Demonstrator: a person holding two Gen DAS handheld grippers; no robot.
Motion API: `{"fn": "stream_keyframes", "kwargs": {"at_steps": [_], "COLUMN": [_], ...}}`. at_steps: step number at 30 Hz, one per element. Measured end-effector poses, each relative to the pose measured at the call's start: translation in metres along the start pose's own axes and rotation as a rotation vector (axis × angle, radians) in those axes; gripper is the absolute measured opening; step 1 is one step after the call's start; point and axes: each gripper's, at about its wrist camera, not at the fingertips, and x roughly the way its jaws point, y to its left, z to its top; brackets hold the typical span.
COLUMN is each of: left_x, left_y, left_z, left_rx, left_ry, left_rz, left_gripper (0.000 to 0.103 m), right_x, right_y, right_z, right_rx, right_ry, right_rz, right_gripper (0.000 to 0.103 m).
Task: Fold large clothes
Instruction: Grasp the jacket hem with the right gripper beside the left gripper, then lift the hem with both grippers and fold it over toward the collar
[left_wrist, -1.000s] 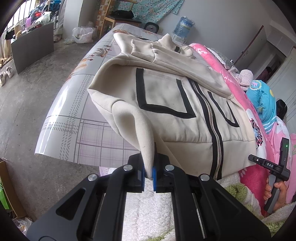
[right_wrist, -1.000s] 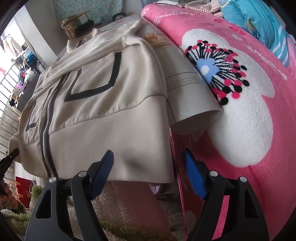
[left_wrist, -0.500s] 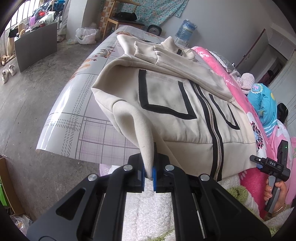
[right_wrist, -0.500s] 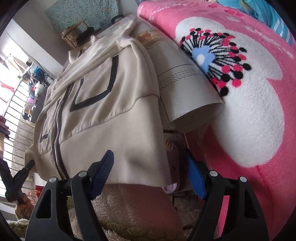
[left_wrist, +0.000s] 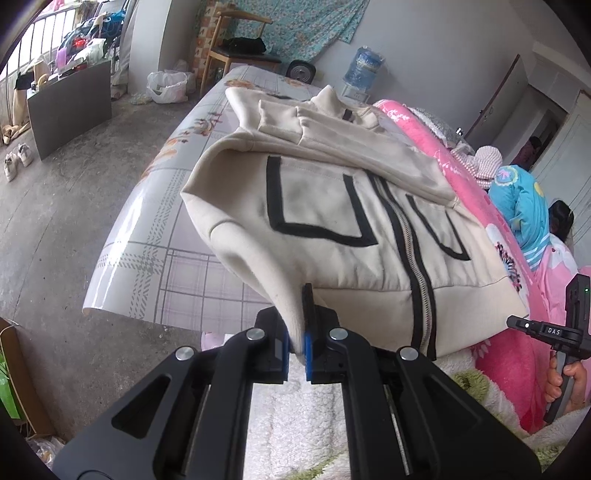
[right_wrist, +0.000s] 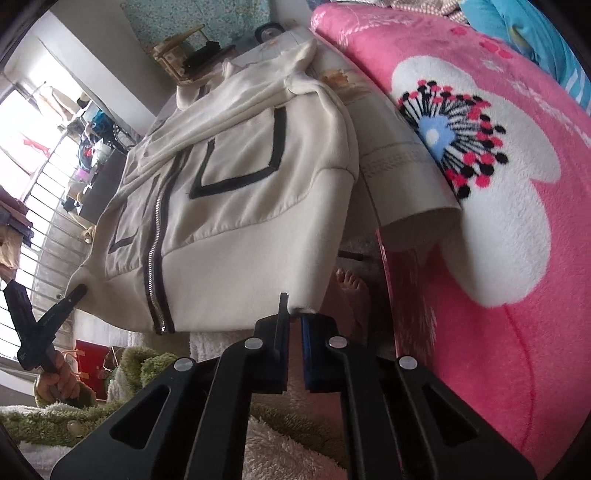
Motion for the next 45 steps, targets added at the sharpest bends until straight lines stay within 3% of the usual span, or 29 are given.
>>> {"fn": "stream_keyframes", "kwargs": {"at_steps": [11, 22, 36, 39, 41, 43, 45], "left_x": [0.003, 0.030, 0.086, 0.102, 0.104, 0.094, 0.084], "left_y": [-0.005, 0.005, 0.025, 0.031, 0.034, 0.038, 0.041], "left_z": [0.032, 0.084, 0.132, 0.135, 0.136, 0.136, 0.136], "left_rx": [-0.044, -0.101, -0.129, -0.156, -0.175, -0.172, -0.164], "left_ry": [-0.070, -0.079, 0.009, 0.053, 0.055, 0.011, -0.024], "left_rz": [-0.051, -0.021, 0.054, 0.049, 0.051, 0.053, 0.051], "left_gripper": [0.005, 0.005, 0.008, 0.013, 0.033, 0.045, 0.048], "right_x": [-0.004, 0.019, 0.067, 0.081, 0.082, 0.077, 0.072], "right_y": [0.015, 0.011, -0.006, -0.012, -0.017, -0.018, -0.019], "right_z": [0.054, 0.114, 0.172, 0.180, 0.182, 0.180, 0.177], "right_rx": [-0.011, 0.033, 0.102, 0.118, 0.131, 0.124, 0.105], "right_ry": [-0.083, -0.104, -0.138, -0.139, -0.150, -0.165, -0.168], "right_rz": [0.050, 0.084, 0.129, 0.039, 0.032, 0.025, -0.005], "right_gripper": [0.006, 0.006, 0.006, 0.023, 0.040, 0.049, 0.051]}}
